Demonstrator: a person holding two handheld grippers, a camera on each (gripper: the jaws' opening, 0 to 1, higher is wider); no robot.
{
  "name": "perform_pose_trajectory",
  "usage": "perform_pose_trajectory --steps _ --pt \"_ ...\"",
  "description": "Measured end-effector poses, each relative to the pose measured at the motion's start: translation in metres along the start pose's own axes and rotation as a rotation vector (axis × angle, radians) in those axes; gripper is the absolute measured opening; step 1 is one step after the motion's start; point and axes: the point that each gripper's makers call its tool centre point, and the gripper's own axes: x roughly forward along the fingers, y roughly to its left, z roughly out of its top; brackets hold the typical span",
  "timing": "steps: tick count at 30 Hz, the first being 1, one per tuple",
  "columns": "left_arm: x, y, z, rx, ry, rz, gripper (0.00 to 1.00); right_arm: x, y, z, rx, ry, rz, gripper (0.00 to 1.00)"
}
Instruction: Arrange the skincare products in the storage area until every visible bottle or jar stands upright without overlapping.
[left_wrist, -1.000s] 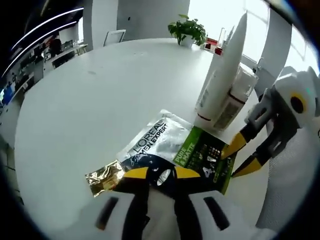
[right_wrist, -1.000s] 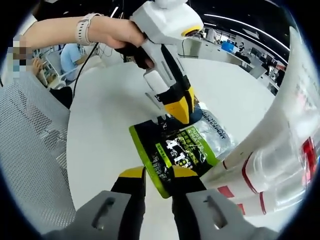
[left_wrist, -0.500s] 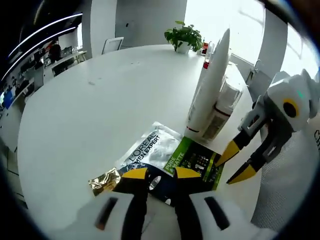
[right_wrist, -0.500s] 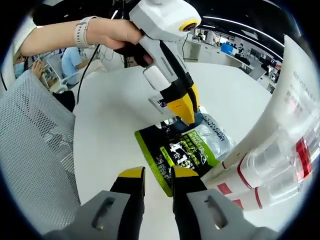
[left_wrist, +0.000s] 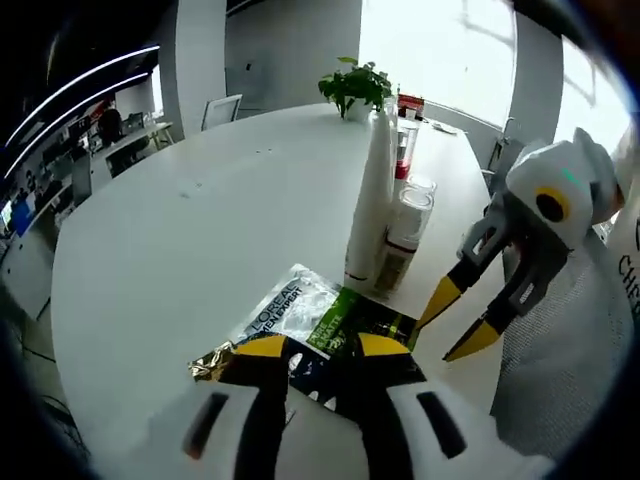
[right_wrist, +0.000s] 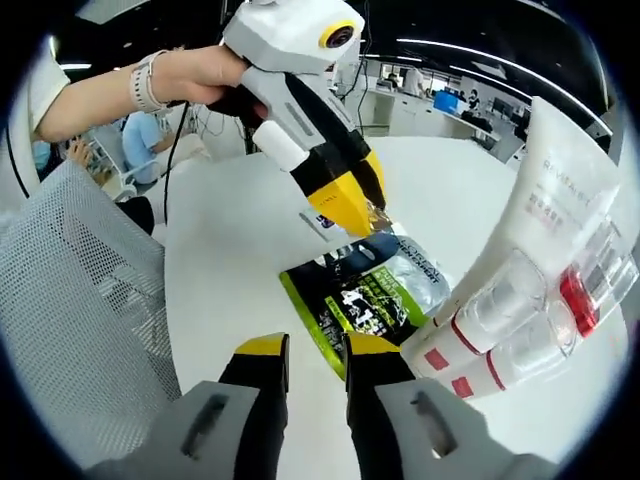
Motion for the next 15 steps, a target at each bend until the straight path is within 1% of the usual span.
perform_pose_trajectory --steps 3,7,11,15 --pt "-0.005 -0.003 0.001 -0.002 -0.007 -0.006 0.21 -0.008 -0.001 0.002 0.015 -0.014 -0.010 0.24" --pt "-0.022 -0.016 0.005 0.007 -0.022 0.003 0.25 -0.021 -0.002 0.005 0.024 -0.032 -0.034 0.26" --pt "-0.033 -0.018 0.002 0.015 -0.021 0.021 0.29 -0.032 -0.004 0.005 0.040 -0.044 -0.048 0.28" --pt "-0.041 -0.018 0.000 0.002 -0.032 0.040 0.32 -0.044 -0.005 0.005 0.076 -0.058 -0.066 0.33"
